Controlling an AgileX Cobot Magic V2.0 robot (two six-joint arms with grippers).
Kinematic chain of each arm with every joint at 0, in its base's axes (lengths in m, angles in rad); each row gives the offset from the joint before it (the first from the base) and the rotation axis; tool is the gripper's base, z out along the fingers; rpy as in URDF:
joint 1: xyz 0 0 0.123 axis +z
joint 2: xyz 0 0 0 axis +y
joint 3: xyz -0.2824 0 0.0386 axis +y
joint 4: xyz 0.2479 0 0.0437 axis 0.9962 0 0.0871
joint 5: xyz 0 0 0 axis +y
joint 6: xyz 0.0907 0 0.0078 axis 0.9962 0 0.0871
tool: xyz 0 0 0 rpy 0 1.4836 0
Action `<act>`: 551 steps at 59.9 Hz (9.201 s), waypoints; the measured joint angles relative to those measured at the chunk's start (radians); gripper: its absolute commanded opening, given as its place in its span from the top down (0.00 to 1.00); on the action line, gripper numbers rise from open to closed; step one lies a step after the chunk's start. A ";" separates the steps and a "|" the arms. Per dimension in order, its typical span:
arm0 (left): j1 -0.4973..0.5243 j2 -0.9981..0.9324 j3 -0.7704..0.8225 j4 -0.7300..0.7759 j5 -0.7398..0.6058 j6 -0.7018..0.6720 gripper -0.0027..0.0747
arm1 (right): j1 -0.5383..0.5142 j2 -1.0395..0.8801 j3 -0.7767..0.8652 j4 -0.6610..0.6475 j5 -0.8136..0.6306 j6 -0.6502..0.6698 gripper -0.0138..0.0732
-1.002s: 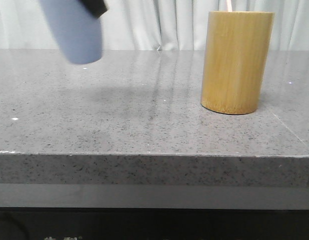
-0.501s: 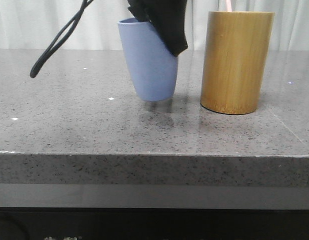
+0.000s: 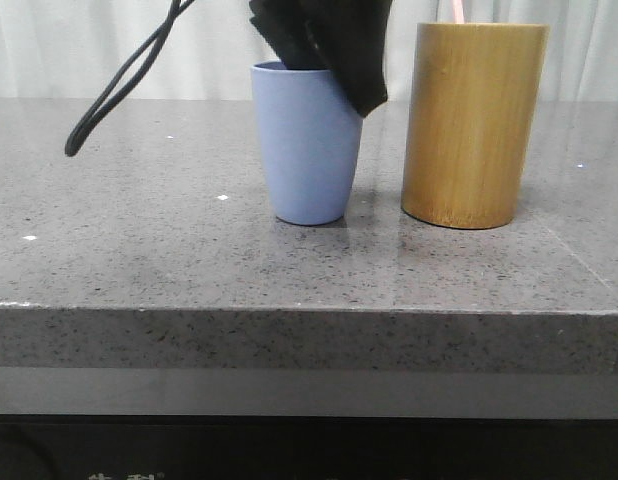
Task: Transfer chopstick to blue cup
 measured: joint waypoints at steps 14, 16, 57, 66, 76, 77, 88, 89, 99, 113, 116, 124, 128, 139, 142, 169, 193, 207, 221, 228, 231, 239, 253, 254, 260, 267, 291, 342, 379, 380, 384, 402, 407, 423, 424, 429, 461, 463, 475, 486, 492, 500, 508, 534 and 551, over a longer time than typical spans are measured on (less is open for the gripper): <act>0.002 -0.100 -0.015 0.023 0.000 -0.010 0.61 | 0.000 0.000 0.000 0.000 0.002 0.000 0.12; 0.007 -0.134 -0.007 0.037 0.000 -0.010 0.64 | 0.000 0.000 0.000 0.000 0.002 0.000 0.12; 0.605 -0.566 0.417 0.059 -0.073 -0.052 0.99 | 0.000 0.000 0.000 0.000 0.002 0.000 0.12; 0.660 -0.742 0.655 0.034 -0.285 -0.052 0.99 | 0.000 0.000 0.000 0.000 0.002 0.000 0.12; 0.663 -0.934 0.930 0.024 -0.513 -0.052 0.99 | 0.000 0.000 0.000 0.000 0.002 0.000 0.12; 0.663 -0.951 0.954 0.024 -0.531 -0.052 0.99 | 0.000 0.000 0.000 0.000 0.002 0.000 0.12; 0.663 -1.188 1.238 0.024 -0.690 -0.052 0.99 | 0.000 0.013 0.000 0.000 -0.020 0.000 0.12; 0.663 -1.207 1.255 0.024 -0.694 -0.052 0.99 | 0.000 0.016 0.000 0.000 -0.022 0.000 0.12; 0.663 -1.446 1.402 0.024 -0.713 -0.052 0.99 | 0.000 0.086 0.000 0.000 -0.050 0.000 0.12; 0.663 -1.671 1.447 0.022 -0.717 -0.052 0.99 | 0.055 0.221 -0.041 0.000 -0.146 0.000 0.12; 0.663 -1.700 1.447 0.022 -0.717 -0.052 0.99 | 0.081 0.261 -0.064 0.000 -0.160 0.000 0.12; 0.663 -1.729 1.447 0.022 -0.717 -0.052 0.99 | 0.178 0.390 -0.161 0.000 -0.200 0.000 0.12; 0.663 -1.731 1.447 0.022 -0.717 -0.052 0.99 | 0.225 0.474 -0.213 0.000 -0.219 0.000 0.12; 0.663 -1.731 1.447 0.022 -0.717 -0.052 0.99 | 0.320 0.708 -0.366 0.000 -0.266 0.000 0.12; 0.663 -1.731 1.447 0.022 -0.717 -0.052 0.99 | 0.326 0.753 -0.395 0.000 -0.277 0.000 0.12; 0.663 -1.731 1.447 0.020 -0.717 -0.052 0.99 | 0.326 0.978 -0.543 0.002 -0.302 0.000 0.35; 0.663 -1.731 1.447 0.020 -0.717 -0.052 0.99 | 0.326 0.980 -0.543 0.004 -0.323 0.000 0.81; 0.663 -1.731 1.447 0.020 -0.717 -0.052 0.99 | 0.326 0.952 -0.543 0.006 -0.327 0.000 0.81; 0.663 -1.731 1.447 0.020 -0.717 -0.052 0.99 | 0.326 0.831 -0.543 0.006 -0.418 0.001 0.81; 0.663 -1.731 1.447 0.020 -0.717 -0.052 0.99 | 0.326 0.757 -0.543 0.006 -0.493 0.001 0.81; 0.663 -1.731 1.447 0.020 -0.717 -0.052 0.99 | 0.334 0.732 -0.545 0.006 -0.525 0.001 0.81; 0.663 -1.731 1.447 0.020 -0.717 -0.052 0.99 | 0.380 0.690 -0.554 0.006 -0.601 0.001 0.81; 0.663 -1.731 1.447 0.020 -0.717 -0.052 0.99 | 0.542 0.727 -0.581 0.006 -0.655 0.001 0.81; 0.663 -1.731 1.447 0.020 -0.717 -0.052 0.99 | 0.550 0.733 -0.582 0.006 -0.660 0.001 0.81; 0.663 -1.731 1.447 0.020 -0.717 -0.052 0.99 | 0.594 0.789 -0.582 0.006 -0.666 0.001 0.81; 0.663 -1.731 1.447 0.020 -0.717 -0.052 0.99 | 0.608 0.870 -0.582 0.006 -0.662 0.001 0.81; 0.663 -1.731 1.447 0.020 -0.717 -0.052 0.99 | 0.608 1.044 -0.580 0.006 -0.584 0.001 0.76; 0.663 -1.731 1.447 0.020 -0.717 -0.052 0.99 | 0.459 0.976 -0.965 0.006 0.182 -0.001 0.91; 0.663 -1.731 1.447 0.020 -0.717 -0.052 0.99 | 0.084 0.515 -0.541 0.003 0.259 -0.001 0.93; 0.663 -1.731 1.447 0.020 -0.717 -0.052 0.99 | 0.084 0.496 -0.517 0.003 0.244 -0.001 0.93; 0.663 -1.731 1.447 0.020 -0.717 -0.052 0.99 | 0.084 0.410 -0.406 0.003 0.179 -0.001 0.93; 0.663 -1.731 1.447 0.020 -0.717 -0.052 0.99 | 0.081 -0.016 0.060 0.003 -0.012 -0.001 0.93; 0.663 -1.731 1.447 0.020 -0.717 -0.052 0.99 | 0.081 -0.113 0.143 0.003 -0.016 -0.001 0.93; 0.663 -1.731 1.447 0.020 -0.717 -0.052 0.99 | 0.081 -0.292 0.260 0.003 -0.020 -0.003 0.93; 0.663 -1.731 1.447 0.020 -0.717 -0.052 0.99 | 0.081 -0.295 0.260 0.003 -0.022 -0.003 0.93; 0.663 -1.731 1.447 0.020 -0.717 -0.052 0.99 | 0.081 -0.300 0.260 0.003 -0.032 -0.003 0.93; 0.663 -1.731 1.447 0.020 -0.717 -0.052 0.99 | 0.081 -0.300 0.260 0.003 -0.033 -0.003 0.93; 0.663 -1.731 1.447 0.020 -0.717 -0.052 0.99 | 0.081 -0.300 0.260 0.003 -0.033 -0.003 0.93; 0.663 -1.737 1.461 0.022 -0.733 -0.052 0.99 | 0.081 -0.300 0.260 0.003 -0.033 -0.003 0.93; 0.693 -1.835 1.574 0.022 -0.816 -0.052 0.99 | 0.081 -0.300 0.260 0.003 -0.033 -0.005 0.93; 0.725 -1.903 1.653 -0.001 -0.847 -0.052 0.99 | 0.081 -0.300 0.260 0.003 -0.033 -0.005 0.93; 0.749 -1.907 1.731 -0.029 -0.854 -0.052 0.99 | 0.081 -0.300 0.260 0.005 -0.036 -0.005 0.93; 0.751 -1.907 1.804 -0.041 -0.908 -0.052 0.99 | 0.081 -0.300 0.260 0.006 -0.036 -0.005 0.93; 0.751 -1.907 1.933 -0.044 -1.093 -0.052 0.99 | 0.081 -0.302 0.260 0.006 -0.036 -0.005 0.93; 0.752 -1.907 1.933 -0.044 -1.095 -0.052 0.99 | 0.081 -0.302 0.260 0.006 -0.036 -0.005 0.93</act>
